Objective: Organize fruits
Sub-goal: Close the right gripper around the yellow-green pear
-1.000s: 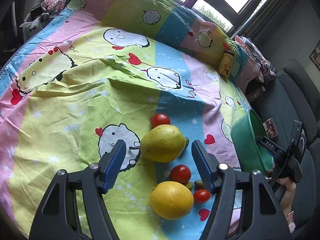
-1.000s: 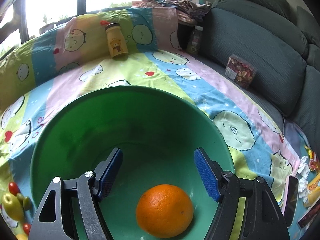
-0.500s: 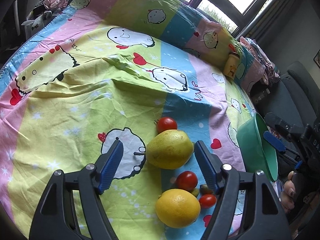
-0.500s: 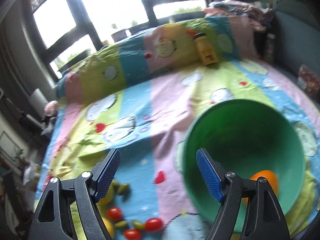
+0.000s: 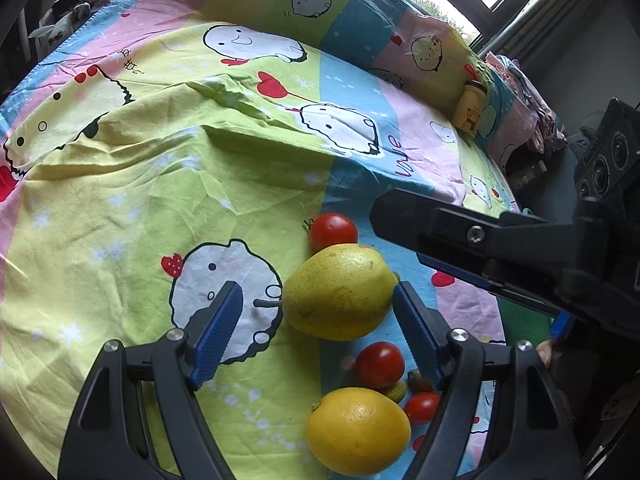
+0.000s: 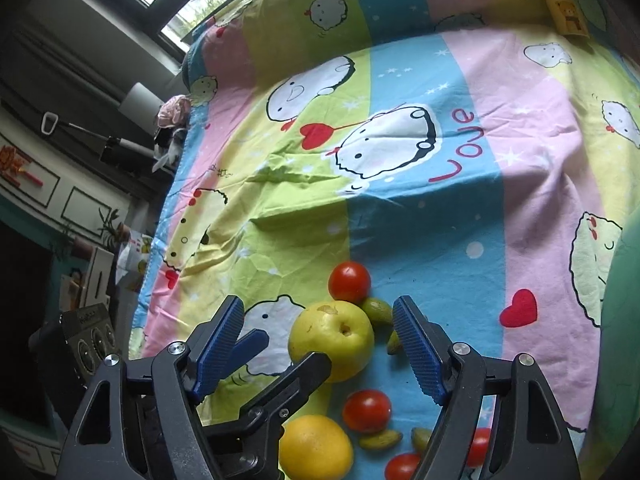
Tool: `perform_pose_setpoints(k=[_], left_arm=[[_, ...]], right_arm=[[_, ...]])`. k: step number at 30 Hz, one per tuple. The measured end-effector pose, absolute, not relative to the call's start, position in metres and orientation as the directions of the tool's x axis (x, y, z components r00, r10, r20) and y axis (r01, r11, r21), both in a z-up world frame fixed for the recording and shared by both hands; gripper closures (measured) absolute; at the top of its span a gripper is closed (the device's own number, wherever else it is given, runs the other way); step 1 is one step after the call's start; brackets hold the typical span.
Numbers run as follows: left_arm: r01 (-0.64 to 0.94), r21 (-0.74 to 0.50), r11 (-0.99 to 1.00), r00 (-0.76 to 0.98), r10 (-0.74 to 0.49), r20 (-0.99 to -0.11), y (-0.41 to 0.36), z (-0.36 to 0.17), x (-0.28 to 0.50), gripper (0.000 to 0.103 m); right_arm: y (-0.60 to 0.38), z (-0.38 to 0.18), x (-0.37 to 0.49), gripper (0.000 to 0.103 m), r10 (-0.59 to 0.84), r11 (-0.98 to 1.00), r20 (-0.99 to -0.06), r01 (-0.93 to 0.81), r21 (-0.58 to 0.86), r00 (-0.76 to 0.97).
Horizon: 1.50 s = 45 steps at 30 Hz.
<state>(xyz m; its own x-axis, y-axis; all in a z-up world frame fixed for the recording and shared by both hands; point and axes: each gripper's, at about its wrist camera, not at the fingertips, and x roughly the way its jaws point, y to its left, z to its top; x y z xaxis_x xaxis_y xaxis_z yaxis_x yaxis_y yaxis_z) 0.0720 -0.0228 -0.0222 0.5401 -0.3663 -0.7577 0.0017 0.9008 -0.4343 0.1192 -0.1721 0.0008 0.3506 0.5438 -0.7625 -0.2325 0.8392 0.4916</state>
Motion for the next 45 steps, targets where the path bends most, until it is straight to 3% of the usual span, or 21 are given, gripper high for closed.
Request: perform_pose_setpoints(k=[8, 31, 34, 36, 45], left_arm=[[0.02, -0.411, 0.911, 0.535, -0.357, -0.766, -0.029, -0.026, 0.073, 0.024], [0.044, -0.391, 0.919, 0.54, -0.351, -0.765, -0.034, -0.027, 0.073, 0.023], [0.048, -0.389, 0.92, 0.544, -0.351, -0.762, -0.034, -0.027, 0.072, 0.024], [0.066, -0.413, 0.908, 0.535, -0.381, -0.754, -0.036, -0.027, 0.072, 0.038], [0.064, -0.419, 0.906, 0.536, -0.385, -0.751, -0.039, -0.026, 0.069, 0.038]], right_arm=[[-0.167, -0.017, 0.124, 0.04, 0.562, 0.827, -0.777, -0.228, 0.514, 0.284], [-0.164, -0.037, 0.128, 0.04, 0.551, 0.832, -0.809, -0.207, 0.514, 0.204], [-0.163, -0.037, 0.128, 0.041, 0.55, 0.833, -0.809, -0.21, 0.512, 0.21], [-0.162, -0.037, 0.127, 0.043, 0.548, 0.834, -0.808, -0.215, 0.508, 0.216], [-0.165, -0.037, 0.126, 0.044, 0.564, 0.824, -0.796, -0.214, 0.524, 0.222]])
